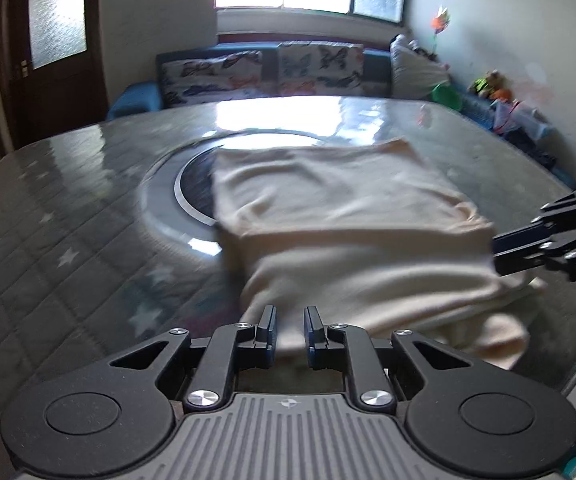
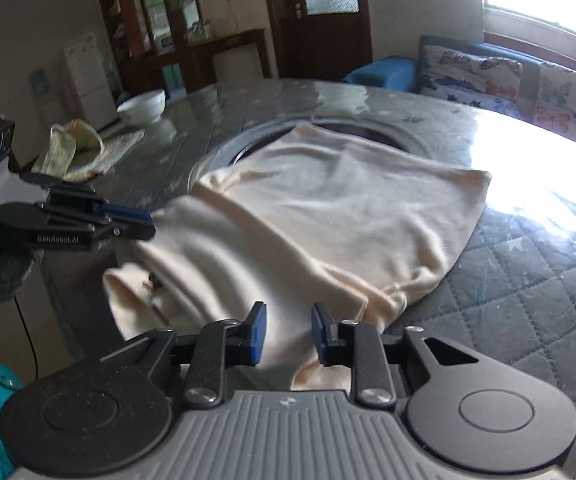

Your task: Fold clothes

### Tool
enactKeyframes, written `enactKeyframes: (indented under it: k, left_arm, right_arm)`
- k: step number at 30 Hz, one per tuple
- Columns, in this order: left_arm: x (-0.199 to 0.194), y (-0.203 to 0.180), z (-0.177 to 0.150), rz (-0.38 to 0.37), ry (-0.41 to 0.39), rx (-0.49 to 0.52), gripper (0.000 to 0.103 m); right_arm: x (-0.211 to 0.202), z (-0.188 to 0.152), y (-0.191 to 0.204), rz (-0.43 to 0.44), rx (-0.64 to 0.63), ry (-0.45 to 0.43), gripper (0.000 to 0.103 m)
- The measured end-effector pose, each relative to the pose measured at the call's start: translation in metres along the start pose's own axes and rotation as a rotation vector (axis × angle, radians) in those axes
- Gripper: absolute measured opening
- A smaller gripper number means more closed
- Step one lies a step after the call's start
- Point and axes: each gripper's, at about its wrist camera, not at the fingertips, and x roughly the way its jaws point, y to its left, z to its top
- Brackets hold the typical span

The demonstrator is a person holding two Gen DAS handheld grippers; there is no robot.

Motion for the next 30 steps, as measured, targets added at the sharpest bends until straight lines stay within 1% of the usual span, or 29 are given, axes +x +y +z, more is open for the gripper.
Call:
enactKeyframes:
  k: [2,5,8,12,14,18,20,23,24,27,30]
  left_arm:
    - [-0.004,0.005,-0.007,0.0,0.001,0.015,0.019]
    - [-0.01,0.008,-0.008,0.023,0.006,0.036,0.019]
    - [-0.019,0.01,-0.002,-0.007,-0.018,0.012,0.018]
    - [-0.024,-0.009,0.008,-0.118,-0.065,0.053,0.018]
    - [-0.018,-0.021,0.009,-0.165,-0.055,0.087,0.019]
    - [-0.004,-0.033,0.008,-0.2,-0.025,0.142,0.02]
    - [0.001,-0.036,0.006,-0.213,-0.014,0.162,0.02]
    - [0.001,-0.039,0.004,-0.224,-0.019,0.195,0.021]
    - [0.001,-0.039,0.004,-0.225,-0.021,0.202,0.021]
    - [0.003,-0.04,0.004,-0.227,-0.024,0.223,0.021]
    - [0.006,-0.044,0.001,-0.219,-0.018,0.26,0.019]
  right_arm:
    - [-0.001,-0.004,0.0,0.003,-0.008,0.016,0.029]
    - [-0.006,-0.005,0.004,0.006,-0.033,0.025,0.031]
    - [-0.008,0.001,0.01,0.024,-0.054,0.013,0.031]
    - [-0.002,0.008,0.019,0.061,-0.082,0.011,0.031]
    - [0.004,0.01,0.023,0.082,-0.095,0.022,0.031]
    - [0.014,0.008,0.031,0.096,-0.116,0.045,0.03]
    - [0.017,0.007,0.032,0.097,-0.11,0.053,0.025]
    - [0.017,0.006,0.033,0.101,-0.114,0.052,0.02]
    - [0.016,0.006,0.034,0.099,-0.12,0.048,0.015]
    - [0.017,0.007,0.036,0.091,-0.133,0.045,0.013]
    - [0.019,0.007,0.038,0.086,-0.143,0.048,0.007]
